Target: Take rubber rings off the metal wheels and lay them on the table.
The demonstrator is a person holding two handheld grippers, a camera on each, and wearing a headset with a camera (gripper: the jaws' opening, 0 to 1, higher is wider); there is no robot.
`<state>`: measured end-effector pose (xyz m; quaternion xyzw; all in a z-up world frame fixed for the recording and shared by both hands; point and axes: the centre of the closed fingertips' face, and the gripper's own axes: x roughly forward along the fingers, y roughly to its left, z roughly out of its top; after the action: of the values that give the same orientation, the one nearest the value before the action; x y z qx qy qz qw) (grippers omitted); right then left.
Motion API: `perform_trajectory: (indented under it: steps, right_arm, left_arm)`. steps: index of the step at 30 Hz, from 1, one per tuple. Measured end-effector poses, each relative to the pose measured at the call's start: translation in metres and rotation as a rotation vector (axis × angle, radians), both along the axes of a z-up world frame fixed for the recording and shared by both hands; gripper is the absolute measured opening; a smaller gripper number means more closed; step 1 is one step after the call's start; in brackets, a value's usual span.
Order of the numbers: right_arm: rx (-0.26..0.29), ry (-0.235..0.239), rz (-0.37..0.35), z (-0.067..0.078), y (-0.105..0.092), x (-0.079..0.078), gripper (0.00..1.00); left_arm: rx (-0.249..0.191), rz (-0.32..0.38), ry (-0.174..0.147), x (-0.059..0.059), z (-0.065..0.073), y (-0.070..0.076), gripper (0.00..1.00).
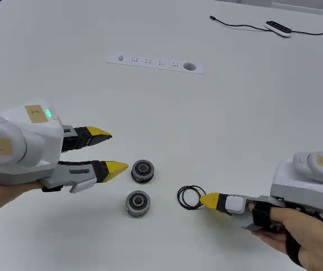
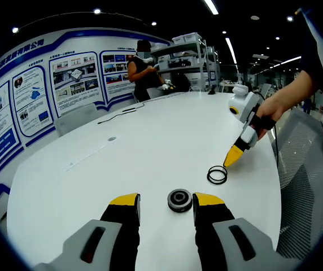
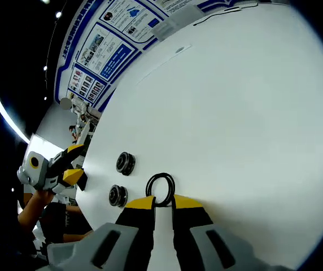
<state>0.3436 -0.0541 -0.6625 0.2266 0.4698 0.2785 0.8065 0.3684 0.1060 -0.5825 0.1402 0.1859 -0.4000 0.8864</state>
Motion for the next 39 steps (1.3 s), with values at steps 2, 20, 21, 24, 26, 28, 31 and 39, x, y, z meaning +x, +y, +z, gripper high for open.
perform_trajectory:
  steps: [2, 20, 21, 24, 26, 28, 31, 39]
  right_arm:
    - [-0.034, -0.02, 0.029, 0.0, -0.002, -0.001, 0.13]
    - [0.207, -0.142, 0.07, 0.049, 0.036, 0.014, 0.4]
    - [0.214, -0.146, 0.08, 0.048, 0.038, 0.014, 0.42]
    - [0.23, -0.16, 0.114, 0.05, 0.046, 0.015, 0.46]
    - [0.24, -0.164, 0.133, 0.052, 0.052, 0.015, 0.48]
    - [0.244, -0.167, 0.148, 0.053, 0.057, 0.015, 0.5]
    - [0.256, -0.177, 0.187, 0.054, 0.062, 0.018, 0.5]
    - [0.278, -0.172, 0.226, 0.049, 0.083, 0.023, 0.61]
  left_arm:
    - [0.003, 0.0, 0.0, 0.0, -0.001, 0.0, 0.39]
    - [0.04, -0.05, 0.035, 0.013, -0.016, -0.01, 0.36]
    - [0.044, -0.053, 0.037, 0.015, -0.017, -0.012, 0.36]
    - [0.05, -0.058, 0.043, 0.018, -0.022, -0.016, 0.35]
    - [0.055, -0.061, 0.049, 0.021, -0.025, -0.018, 0.35]
    - [0.055, -0.063, 0.056, 0.022, -0.028, -0.02, 0.34]
    - [0.063, -0.077, 0.074, 0.023, -0.036, -0.025, 0.33]
    - [0.083, -0.12, 0.1, 0.02, -0.049, -0.037, 0.3]
